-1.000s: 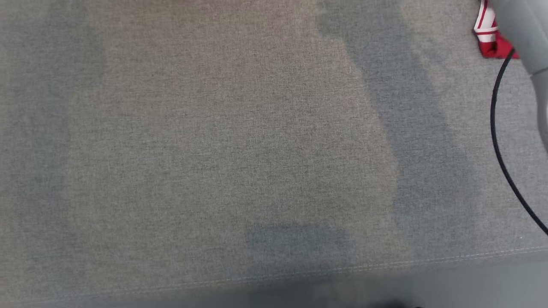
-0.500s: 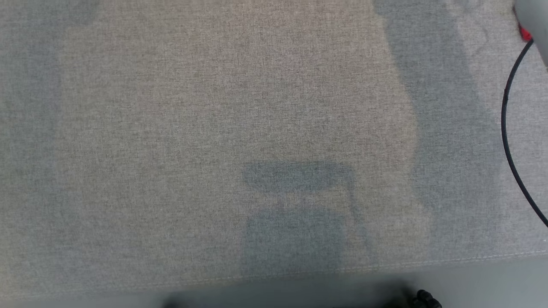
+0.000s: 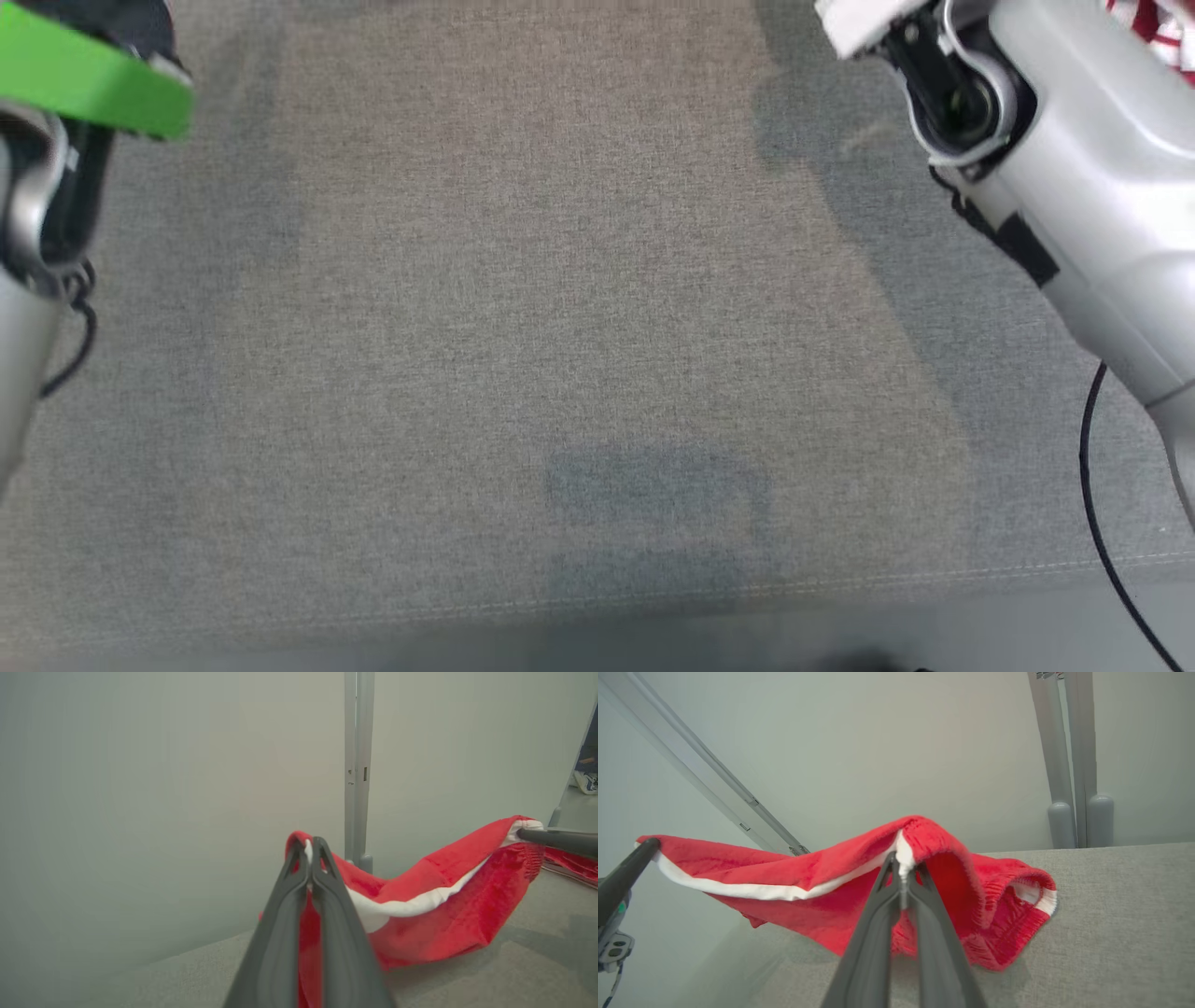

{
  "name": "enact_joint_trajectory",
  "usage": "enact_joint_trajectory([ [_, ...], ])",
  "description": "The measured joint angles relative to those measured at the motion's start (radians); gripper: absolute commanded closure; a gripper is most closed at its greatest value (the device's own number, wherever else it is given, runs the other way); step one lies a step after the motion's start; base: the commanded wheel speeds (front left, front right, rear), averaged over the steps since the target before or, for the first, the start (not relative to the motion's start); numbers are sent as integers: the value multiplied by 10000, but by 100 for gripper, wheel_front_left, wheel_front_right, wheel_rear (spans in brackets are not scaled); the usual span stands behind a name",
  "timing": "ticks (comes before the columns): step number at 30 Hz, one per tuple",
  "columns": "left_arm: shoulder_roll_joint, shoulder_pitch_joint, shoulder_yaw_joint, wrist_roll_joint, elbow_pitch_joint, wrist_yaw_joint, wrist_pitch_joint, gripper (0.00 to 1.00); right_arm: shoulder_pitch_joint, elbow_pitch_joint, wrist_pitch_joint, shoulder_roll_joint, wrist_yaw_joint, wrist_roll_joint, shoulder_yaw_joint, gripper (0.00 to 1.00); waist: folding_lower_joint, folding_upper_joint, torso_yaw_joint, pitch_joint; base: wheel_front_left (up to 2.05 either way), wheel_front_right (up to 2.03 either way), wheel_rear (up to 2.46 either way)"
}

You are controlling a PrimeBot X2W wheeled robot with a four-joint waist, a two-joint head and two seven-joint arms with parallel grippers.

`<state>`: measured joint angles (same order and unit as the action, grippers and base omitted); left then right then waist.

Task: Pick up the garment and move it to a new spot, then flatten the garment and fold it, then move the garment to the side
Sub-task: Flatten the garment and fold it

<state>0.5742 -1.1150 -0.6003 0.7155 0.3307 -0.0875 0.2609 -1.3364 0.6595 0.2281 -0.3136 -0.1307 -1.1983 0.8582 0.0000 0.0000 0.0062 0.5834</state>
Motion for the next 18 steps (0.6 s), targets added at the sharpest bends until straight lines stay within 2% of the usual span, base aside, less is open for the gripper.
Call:
enact_joint_trajectory([
  [5,-295,2341,963,-328,-1095,234,0,100,1630,-1264,190,-560,0,-483,384,100,0,0,-33,-612,0,0,0],
  [10,-859,4497,1860,-579,-1728,253,0,100,3057,-2182,301,-899,0,-671,523,100,0,0,-107,-1204,0,0,0],
  [18,-2107,7148,2894,-1243,-1712,-107,0,100,5572,-3423,347,-1135,0,-330,-52,100,-1,0,-129,-2253,0,0,0],
])
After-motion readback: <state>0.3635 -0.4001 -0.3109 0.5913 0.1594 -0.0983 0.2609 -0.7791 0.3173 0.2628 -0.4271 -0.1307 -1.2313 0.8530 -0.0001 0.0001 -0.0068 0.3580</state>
